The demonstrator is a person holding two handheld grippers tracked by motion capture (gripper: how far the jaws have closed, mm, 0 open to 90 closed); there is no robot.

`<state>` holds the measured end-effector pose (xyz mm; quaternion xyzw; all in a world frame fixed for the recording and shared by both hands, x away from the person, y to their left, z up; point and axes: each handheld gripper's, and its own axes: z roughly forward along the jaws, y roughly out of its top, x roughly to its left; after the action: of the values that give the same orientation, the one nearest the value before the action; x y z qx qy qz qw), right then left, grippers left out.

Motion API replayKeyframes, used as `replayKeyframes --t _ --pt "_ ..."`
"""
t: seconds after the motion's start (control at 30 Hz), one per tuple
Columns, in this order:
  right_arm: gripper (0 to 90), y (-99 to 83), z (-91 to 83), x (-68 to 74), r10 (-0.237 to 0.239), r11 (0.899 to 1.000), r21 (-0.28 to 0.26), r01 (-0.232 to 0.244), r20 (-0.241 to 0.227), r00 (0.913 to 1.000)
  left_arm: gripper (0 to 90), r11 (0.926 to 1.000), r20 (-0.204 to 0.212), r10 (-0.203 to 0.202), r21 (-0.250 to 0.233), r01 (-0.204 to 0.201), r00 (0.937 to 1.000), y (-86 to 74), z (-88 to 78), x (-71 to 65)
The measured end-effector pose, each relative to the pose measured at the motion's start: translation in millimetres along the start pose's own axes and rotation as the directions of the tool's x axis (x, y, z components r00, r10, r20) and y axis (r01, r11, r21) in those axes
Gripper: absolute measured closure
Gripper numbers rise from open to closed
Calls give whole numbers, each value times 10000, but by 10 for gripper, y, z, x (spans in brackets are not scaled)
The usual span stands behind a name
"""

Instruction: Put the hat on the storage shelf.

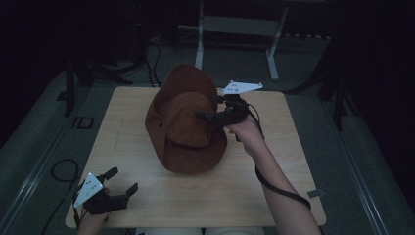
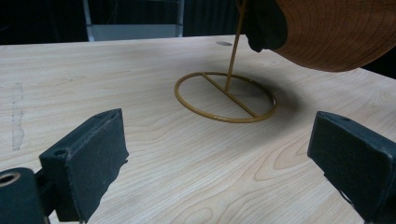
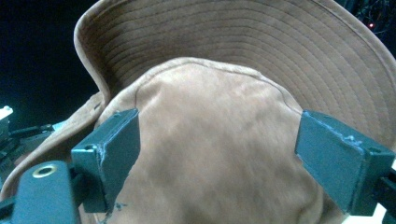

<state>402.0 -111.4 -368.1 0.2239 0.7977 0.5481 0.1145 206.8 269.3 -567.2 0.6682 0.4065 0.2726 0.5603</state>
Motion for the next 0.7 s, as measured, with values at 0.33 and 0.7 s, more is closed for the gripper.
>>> replayKeyframes --t 0.33,0.7 --pt "143 -197 -230 -88 168 9996 -250 -158 386 9991 51 10000 -173 25 8 -25 9998 -14 -13 4" --pt "145 -549 -451 -170 373 9989 -300 -352 728 9966 51 10000 -160 19 45 -18 9999 -21 -14 0"
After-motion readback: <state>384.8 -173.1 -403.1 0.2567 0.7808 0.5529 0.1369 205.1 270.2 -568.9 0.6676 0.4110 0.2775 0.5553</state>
